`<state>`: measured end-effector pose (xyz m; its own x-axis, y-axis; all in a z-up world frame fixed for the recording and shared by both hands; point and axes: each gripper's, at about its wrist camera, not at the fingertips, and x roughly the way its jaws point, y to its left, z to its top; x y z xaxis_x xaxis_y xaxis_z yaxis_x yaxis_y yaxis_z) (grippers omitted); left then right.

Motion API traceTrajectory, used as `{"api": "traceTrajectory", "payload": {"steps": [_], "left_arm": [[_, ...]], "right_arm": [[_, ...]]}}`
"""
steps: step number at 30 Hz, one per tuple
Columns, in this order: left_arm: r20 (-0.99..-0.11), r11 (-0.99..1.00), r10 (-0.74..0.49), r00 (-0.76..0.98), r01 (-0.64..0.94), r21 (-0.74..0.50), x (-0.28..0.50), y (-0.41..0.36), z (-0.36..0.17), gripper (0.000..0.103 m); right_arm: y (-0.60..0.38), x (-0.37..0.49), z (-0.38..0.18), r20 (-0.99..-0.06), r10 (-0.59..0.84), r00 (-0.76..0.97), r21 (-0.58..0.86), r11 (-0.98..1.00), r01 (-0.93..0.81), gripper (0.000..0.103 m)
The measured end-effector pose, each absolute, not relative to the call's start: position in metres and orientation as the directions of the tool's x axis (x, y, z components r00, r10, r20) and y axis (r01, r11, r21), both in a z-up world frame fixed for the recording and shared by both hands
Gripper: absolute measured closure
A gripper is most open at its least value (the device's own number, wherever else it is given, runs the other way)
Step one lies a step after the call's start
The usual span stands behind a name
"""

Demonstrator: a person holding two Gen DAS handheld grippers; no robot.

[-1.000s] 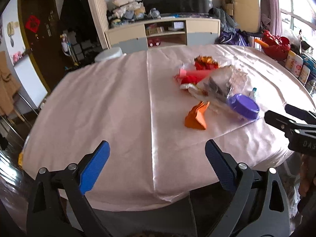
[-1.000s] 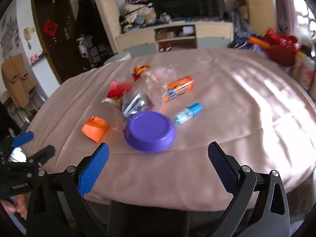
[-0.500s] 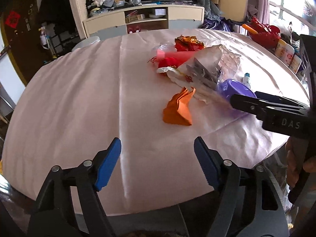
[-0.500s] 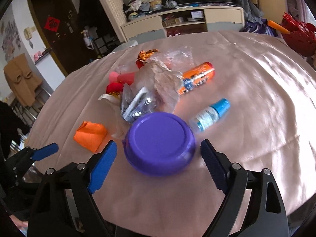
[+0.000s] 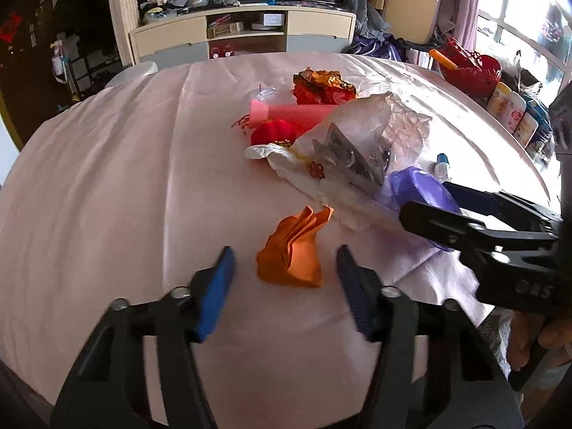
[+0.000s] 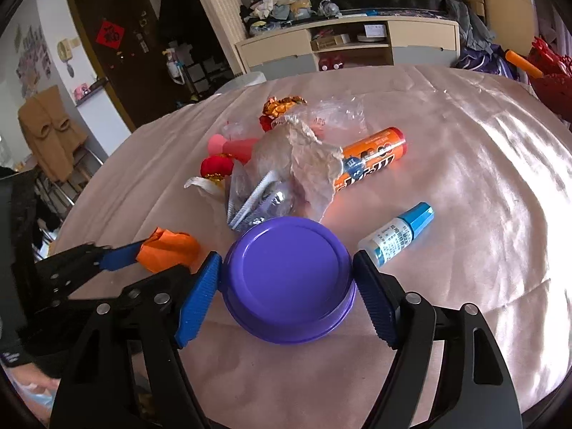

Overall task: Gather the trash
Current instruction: 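Grasp the orange folded paper with the left tool while the right tool grasps the purple lid, then carry both items down into the black bin and open both tools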

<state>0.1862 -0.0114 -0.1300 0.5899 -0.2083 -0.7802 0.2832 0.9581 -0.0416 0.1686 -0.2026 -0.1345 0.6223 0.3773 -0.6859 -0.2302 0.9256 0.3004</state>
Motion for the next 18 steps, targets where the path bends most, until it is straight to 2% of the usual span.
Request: {"api": "traceTrajectory", "payload": {"steps": [3,7,8,10,18], "left_arm": [[-0.774,0.956,-0.207,0.598,0.293,-0.029,0.189,-0.014,-0.13,0.071],[-0.769,0.955,-0.211,0.603,0.297,-0.029,0.186,-0.013,-0.128,0.071],[-0.767,0.955,-0.211,0.606,0.296,-0.029,0.184,-0.012,-0.127,0.075],[-0.76,0.956,-0.214,0.614,0.291,-0.034,0.178,-0.008,-0.122,0.077],[-0.724,0.964,-0.206,0.658,0.265,-0.033,0.134,0.003,-0.088,0.078]], "right_arm": [[-0.204,0.166,-0.128,-0.677,0.369,0.637,0.286,0.929,-0.235,0.027],[-0.206,0.162,-0.119,-0.662,0.364,0.655,0.281,0.931,-0.233,0.027],[-0.207,0.162,-0.117,-0.659,0.361,0.66,0.278,0.932,-0.232,0.027],[-0.207,0.157,-0.113,-0.654,0.346,0.673,0.265,0.938,-0.225,0.027],[-0.207,0.12,-0.096,-0.625,0.321,0.712,0.222,0.947,-0.233,0.027]]}}
